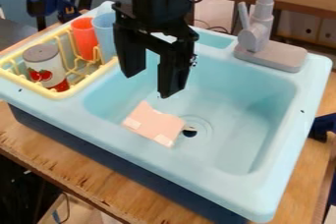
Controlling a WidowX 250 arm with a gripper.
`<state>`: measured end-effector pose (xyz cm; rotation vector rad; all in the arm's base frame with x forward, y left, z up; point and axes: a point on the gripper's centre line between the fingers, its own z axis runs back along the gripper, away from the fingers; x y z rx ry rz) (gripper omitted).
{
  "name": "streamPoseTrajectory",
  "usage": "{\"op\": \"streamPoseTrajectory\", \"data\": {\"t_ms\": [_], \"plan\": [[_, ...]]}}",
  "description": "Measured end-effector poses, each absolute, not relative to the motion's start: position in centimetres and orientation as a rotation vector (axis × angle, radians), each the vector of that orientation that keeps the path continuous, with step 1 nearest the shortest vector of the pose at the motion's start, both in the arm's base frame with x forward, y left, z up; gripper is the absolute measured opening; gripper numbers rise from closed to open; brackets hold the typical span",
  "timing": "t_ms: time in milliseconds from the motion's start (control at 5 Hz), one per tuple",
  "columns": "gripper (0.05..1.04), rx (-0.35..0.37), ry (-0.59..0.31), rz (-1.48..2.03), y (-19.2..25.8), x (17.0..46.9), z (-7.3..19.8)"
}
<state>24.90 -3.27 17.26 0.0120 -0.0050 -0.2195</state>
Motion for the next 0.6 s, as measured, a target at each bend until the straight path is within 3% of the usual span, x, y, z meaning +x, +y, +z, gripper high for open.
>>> {"op": "streamPoseTrajectory", "data": {"t_ms": [600], "plan": [[1.000, 0.050, 0.015, -0.225, -2.8, 26.2, 14.5]]}}
